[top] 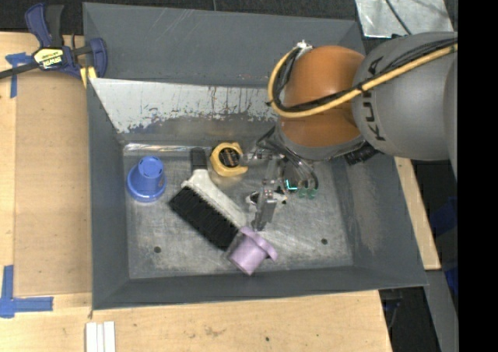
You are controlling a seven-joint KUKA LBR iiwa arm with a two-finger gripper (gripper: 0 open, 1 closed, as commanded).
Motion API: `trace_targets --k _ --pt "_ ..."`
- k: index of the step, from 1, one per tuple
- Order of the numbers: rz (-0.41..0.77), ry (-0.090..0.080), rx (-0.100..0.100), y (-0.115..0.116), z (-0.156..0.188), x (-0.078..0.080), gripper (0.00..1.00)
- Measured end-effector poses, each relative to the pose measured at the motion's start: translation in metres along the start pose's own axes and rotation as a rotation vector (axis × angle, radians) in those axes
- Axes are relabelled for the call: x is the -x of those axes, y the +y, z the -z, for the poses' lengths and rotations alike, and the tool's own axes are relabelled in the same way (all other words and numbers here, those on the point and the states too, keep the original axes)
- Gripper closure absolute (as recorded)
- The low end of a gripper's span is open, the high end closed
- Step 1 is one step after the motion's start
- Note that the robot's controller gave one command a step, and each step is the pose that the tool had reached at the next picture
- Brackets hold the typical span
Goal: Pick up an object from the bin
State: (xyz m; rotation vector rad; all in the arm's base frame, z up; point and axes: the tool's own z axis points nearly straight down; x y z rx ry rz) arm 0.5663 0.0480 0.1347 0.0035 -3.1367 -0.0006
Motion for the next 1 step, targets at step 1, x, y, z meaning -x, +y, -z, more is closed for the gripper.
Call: trace_targets --k 1 --pt "-0.001 -0.008 0.0 -0.0002 0.0041 0.002 0.0"
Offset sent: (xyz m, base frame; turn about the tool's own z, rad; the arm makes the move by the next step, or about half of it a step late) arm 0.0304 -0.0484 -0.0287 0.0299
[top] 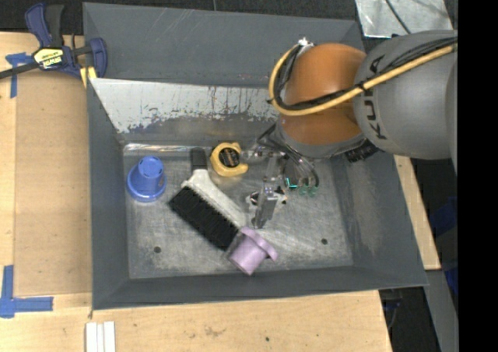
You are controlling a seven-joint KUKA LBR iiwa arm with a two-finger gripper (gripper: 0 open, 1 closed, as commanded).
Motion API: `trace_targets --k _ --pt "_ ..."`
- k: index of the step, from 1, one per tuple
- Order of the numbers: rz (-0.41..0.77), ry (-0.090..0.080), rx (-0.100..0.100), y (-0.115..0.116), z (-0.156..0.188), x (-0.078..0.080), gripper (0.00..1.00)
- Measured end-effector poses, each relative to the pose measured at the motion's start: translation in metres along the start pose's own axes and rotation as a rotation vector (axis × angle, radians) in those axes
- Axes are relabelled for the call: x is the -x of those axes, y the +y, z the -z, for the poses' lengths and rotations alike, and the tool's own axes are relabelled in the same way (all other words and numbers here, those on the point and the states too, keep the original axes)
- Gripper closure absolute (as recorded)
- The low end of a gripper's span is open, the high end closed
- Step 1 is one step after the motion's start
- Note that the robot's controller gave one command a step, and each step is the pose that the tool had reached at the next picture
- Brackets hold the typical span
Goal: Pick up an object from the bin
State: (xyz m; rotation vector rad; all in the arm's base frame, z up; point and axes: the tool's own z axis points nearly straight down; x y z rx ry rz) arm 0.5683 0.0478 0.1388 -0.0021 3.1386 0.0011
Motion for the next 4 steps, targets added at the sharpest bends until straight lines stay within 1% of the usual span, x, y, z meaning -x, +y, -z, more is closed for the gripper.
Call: trace_targets --k 1,2,3,4 --pt "-0.023 -0.004 0.0 -0.04 -0.026 0.025 0.0" --pt "-0.069 -0.01 0.0 -0.061 -0.061 0.018 1.0" --pt "-0.069 -0.01 0.0 -0.061 -0.061 0.018 1.0" --pt "-0.102 0.0 -0.001 -0.059 0.062 0.019 1.0"
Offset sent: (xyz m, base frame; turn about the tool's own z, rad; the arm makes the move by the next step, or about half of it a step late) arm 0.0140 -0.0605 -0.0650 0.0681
